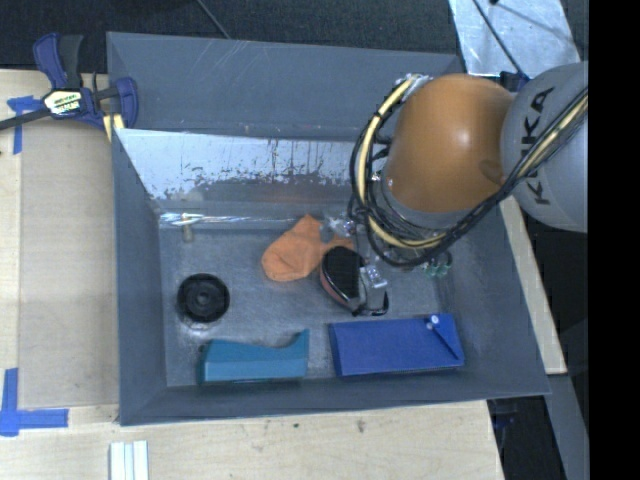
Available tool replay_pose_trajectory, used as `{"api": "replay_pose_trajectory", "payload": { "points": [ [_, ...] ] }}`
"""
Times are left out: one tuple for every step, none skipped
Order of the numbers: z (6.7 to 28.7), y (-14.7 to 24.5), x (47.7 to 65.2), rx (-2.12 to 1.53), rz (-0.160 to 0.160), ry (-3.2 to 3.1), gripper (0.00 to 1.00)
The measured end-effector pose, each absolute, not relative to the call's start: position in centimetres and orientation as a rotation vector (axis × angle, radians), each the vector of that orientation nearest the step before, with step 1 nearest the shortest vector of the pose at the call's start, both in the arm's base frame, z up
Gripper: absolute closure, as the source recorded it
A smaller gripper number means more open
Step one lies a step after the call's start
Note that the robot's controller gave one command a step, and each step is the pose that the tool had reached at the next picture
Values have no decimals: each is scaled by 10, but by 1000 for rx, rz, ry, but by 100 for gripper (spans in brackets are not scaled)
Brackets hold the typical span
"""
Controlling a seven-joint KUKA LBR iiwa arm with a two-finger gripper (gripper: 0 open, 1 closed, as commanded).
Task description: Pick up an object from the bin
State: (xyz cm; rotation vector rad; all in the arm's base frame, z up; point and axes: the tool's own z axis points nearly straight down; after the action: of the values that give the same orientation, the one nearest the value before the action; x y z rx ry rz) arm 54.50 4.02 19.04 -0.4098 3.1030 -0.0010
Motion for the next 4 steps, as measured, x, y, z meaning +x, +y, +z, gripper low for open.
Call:
{"api": "replay_pose_trajectory", "payload": {
  "points": [
    [168, 30, 560, -320, -1, 3124, 0],
    [198, 57, 597, -253, 1, 3129, 0],
    [149, 32, 616, -249, 1, 3128, 100],
    [149, 32, 616, -248, 1, 3128, 0]
  ]
}}
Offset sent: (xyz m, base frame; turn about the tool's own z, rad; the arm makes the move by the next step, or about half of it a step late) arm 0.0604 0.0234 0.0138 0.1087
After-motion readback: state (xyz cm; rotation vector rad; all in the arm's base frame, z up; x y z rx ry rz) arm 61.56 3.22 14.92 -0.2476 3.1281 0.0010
